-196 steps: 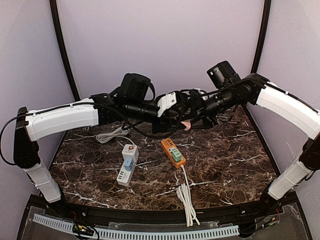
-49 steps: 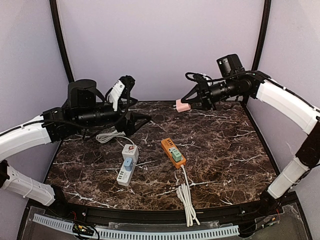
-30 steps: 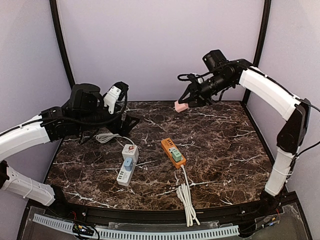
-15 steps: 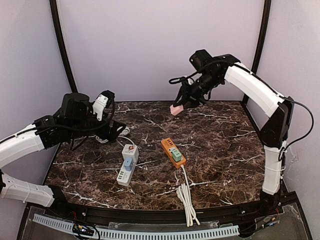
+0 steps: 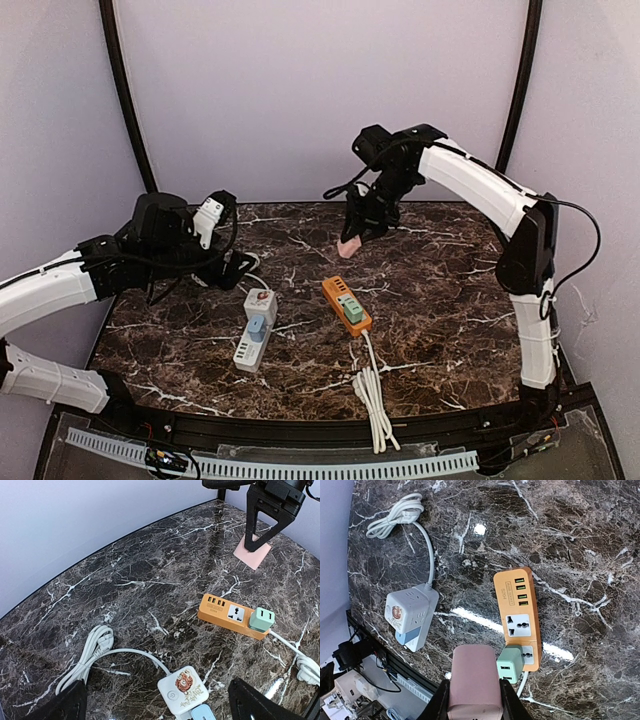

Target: Insert the plug

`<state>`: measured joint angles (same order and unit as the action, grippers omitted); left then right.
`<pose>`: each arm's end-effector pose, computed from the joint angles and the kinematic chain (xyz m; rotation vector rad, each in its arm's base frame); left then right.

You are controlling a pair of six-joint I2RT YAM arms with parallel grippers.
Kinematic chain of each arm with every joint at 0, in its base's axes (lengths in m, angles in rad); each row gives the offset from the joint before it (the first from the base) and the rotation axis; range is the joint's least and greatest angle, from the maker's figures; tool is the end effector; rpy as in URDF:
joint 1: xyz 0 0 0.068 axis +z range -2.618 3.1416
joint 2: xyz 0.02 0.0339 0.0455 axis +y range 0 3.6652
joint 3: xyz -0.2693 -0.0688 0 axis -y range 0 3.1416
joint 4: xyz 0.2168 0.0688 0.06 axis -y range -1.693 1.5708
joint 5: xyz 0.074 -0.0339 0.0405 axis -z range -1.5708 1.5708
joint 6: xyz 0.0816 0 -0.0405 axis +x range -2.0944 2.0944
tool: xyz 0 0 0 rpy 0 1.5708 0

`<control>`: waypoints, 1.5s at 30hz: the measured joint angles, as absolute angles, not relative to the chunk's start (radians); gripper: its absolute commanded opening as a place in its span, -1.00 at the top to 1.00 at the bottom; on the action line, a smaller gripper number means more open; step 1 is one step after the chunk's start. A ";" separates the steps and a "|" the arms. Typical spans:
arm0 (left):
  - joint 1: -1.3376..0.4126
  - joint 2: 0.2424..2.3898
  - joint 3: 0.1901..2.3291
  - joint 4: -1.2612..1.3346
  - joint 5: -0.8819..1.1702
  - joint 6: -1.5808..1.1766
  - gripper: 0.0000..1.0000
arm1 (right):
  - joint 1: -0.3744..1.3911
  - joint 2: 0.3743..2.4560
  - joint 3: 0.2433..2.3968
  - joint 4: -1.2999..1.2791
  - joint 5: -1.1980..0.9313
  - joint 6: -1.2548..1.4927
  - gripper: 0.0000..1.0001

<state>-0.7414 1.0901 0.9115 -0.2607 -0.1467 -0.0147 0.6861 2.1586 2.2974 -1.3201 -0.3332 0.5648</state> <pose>0.1995 -0.1665 0.3070 0.6294 1.9205 -0.3353 0.3182 0.2950 0.2872 -0.2746 2.9183 0.7377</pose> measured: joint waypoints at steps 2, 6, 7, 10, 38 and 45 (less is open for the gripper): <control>-0.741 1.098 0.912 -0.260 -0.146 -0.013 -0.97 | 0.691 2.175 2.300 -1.331 -0.321 0.554 1.00; -0.741 1.106 0.912 -0.259 -0.146 -0.012 -0.97 | 0.703 2.194 2.300 -1.346 -0.304 0.535 1.00; -0.741 1.106 0.912 -0.259 -0.146 -0.012 -0.98 | 0.708 2.197 2.298 -1.346 -0.298 0.531 1.00; -0.741 1.105 0.911 -0.259 -0.146 -0.012 -0.97 | 0.720 2.204 2.298 -1.347 -0.290 0.518 1.00; -0.741 1.065 0.867 -0.256 -0.152 -0.015 -0.97 | 0.773 2.354 2.277 -1.352 -0.189 0.352 1.00; -0.741 1.065 0.862 -0.255 -0.152 -0.015 -0.97 | 0.779 2.360 2.243 -1.355 -0.179 0.322 1.00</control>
<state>-0.7414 1.0653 0.8619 -0.2550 -0.1520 -0.0154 0.7792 2.3596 2.2433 -1.3552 -0.1791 0.3222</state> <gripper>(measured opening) 0.987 0.261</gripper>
